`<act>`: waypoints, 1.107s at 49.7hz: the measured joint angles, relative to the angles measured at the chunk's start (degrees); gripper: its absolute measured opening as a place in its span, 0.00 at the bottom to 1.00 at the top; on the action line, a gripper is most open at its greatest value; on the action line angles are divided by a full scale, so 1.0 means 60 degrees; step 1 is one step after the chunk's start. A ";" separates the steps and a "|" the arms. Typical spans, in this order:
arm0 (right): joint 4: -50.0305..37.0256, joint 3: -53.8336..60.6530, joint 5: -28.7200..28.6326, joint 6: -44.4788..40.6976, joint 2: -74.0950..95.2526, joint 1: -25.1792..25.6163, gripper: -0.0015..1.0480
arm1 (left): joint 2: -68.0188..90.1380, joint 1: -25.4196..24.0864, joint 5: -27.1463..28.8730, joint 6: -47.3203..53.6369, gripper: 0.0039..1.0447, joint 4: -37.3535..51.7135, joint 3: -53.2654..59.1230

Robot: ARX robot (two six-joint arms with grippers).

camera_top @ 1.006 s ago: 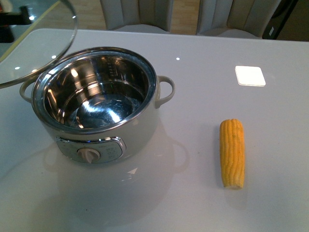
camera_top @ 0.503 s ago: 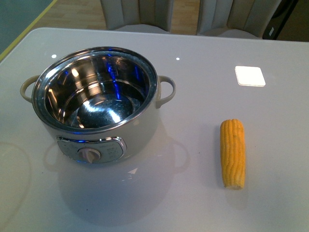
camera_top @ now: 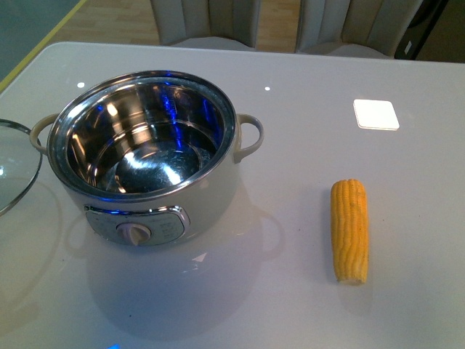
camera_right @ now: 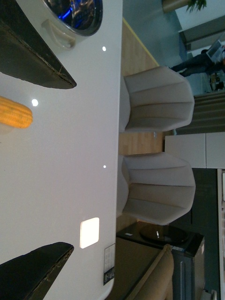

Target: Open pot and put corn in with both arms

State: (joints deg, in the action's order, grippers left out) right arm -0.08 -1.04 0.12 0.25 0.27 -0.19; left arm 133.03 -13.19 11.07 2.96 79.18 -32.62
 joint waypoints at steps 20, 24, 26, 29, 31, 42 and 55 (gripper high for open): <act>0.0000 0.0000 0.0000 -0.0004 0.0000 0.0000 0.92 | 0.1373 0.0000 -0.0324 0.0004 0.41 0.0000 -0.0565; 0.0000 0.0000 0.0000 -0.0004 0.0000 0.0000 0.92 | 0.1534 0.0000 -0.0386 0.0000 0.41 0.0000 -0.0601; 0.0000 0.0000 0.0000 -0.0004 0.0000 0.0000 0.92 | 0.1599 0.0000 -0.0397 -0.0011 0.41 0.0004 -0.0616; 0.0000 0.0000 0.0000 -0.0004 0.0000 0.0000 0.92 | 0.1687 0.0000 -0.0426 -0.0015 0.41 0.0007 -0.0645; 0.0000 0.0000 0.0000 -0.0004 0.0000 0.0000 0.92 | 0.1759 0.0000 -0.0437 -0.0025 0.41 0.0022 -0.0674; 0.0000 0.0000 0.0000 -0.0004 0.0000 0.0000 0.92 | 0.1960 0.0000 -0.0586 -0.0291 0.40 0.0069 -0.0812; 0.0000 0.0000 0.0000 -0.0004 0.0000 0.0000 0.92 | 0.2167 0.0000 -0.0670 -0.0543 0.43 0.0073 -0.1071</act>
State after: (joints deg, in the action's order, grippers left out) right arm -0.08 -1.04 0.12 0.23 0.27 -0.19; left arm 146.04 -13.19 7.05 -0.30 79.61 -39.05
